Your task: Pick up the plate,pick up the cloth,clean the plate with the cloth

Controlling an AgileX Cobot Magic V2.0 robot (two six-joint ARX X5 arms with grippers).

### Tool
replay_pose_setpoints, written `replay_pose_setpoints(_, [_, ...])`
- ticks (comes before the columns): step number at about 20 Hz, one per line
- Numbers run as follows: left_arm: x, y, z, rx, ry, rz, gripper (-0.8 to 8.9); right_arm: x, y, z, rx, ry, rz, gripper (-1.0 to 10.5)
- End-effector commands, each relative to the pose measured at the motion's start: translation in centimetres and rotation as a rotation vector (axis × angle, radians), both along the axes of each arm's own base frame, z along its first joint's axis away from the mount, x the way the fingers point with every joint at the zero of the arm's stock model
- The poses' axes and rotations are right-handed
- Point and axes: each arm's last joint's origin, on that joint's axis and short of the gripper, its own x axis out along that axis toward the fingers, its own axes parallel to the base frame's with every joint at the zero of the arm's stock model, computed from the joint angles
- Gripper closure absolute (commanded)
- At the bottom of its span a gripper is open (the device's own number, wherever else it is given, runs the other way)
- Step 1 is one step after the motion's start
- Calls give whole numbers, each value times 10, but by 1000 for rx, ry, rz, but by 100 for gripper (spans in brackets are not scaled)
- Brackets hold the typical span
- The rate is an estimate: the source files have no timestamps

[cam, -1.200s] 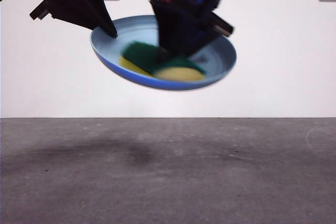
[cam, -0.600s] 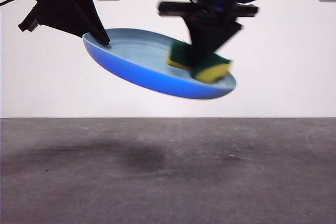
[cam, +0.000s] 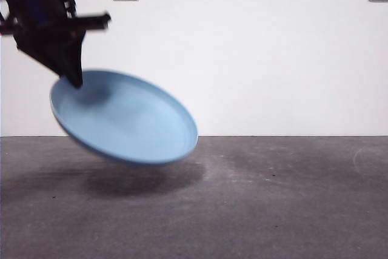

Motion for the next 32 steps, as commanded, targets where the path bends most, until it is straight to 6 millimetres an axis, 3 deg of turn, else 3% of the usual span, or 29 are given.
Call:
replay_pose_setpoints(1, [15,2,-19,27,45,7,821,-14,-13,11,28,-19,-2,963])
replay_pose_setpoints(6, [37,4,-64,67,183,31,810,-41,-40,32,42,-86,-75,963])
replay_pose_setpoints(7, [38,3,-68,73,198,31,770,-43,-43,32,31,-90,-99,963])
replay_pose_setpoints(10, [39,3,-70,69,197,29,256,-44,-47,28,-18,-60,-127,963])
replay_pose_setpoints(16, [34,4,-65,56,215,53,247,-34,-37,17,-63,-16,-125,963])
replay_pose_setpoints(20, [20,1,-41,29,162,28,247,-17,-26,2,-113,32,-134,963])
replay_pose_setpoints(23, [1,2,-6,-31,69,7,248,6,-16,-19,-175,100,-163,963])
replay_pose_setpoints(28, [-60,14,60,-141,-129,-23,248,61,-6,-79,-278,296,-264,963])
replay_pose_setpoints(32, [-102,26,87,-204,-209,-43,248,97,-6,-133,-355,452,-346,963])
